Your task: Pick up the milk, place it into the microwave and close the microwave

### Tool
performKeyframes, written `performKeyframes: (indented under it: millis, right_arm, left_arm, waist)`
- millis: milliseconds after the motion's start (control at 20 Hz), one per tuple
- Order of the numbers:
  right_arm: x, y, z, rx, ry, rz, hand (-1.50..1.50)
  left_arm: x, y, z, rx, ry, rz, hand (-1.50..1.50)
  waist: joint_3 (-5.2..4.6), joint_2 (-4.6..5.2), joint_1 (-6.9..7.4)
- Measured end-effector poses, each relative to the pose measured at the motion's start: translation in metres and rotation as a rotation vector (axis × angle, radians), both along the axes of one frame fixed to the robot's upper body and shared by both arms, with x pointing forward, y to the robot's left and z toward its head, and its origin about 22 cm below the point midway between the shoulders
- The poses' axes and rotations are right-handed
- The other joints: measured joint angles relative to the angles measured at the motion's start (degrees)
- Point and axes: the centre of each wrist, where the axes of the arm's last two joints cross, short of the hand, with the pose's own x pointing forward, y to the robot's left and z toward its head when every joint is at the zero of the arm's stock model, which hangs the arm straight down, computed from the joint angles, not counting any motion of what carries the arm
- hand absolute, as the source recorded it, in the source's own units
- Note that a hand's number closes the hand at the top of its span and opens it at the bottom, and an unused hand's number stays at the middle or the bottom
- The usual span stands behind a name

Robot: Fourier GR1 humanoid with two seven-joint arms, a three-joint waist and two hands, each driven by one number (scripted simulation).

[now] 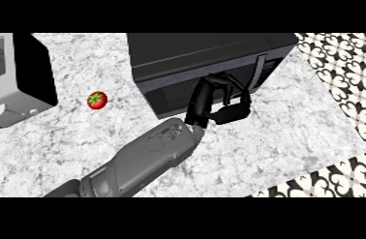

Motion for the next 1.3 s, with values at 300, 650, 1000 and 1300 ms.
performKeyframes:
  millis: [300, 650, 1000, 1300]
  right_arm:
    - [0.001, 0.001, 0.004, 0.004, -0.008, 0.039, -1.50]
    - [0.003, 0.004, 0.011, -0.002, -0.020, 0.098, -1.50]
    - [0.003, 0.005, 0.017, -0.005, -0.024, 0.129, -1.50]
    - [0.003, 0.005, 0.020, -0.007, -0.025, 0.144, -1.50]
  left_arm:
    - [0.000, 0.000, -0.002, -0.011, -0.027, 0.021, 1.50]
    - [0.000, 0.000, -0.004, -0.031, -0.059, 0.038, 1.50]
    - [0.000, 0.000, -0.006, -0.049, -0.079, 0.049, 1.50]
    - [0.000, 0.001, -0.007, -0.066, -0.098, 0.056, 1.50]
  waist:
    - [0.09, 0.09, -0.33]
    - [0.07, 0.39, -0.61]
    - [0.06, 0.50, -1.03]
    - [0.06, 0.69, -1.26]
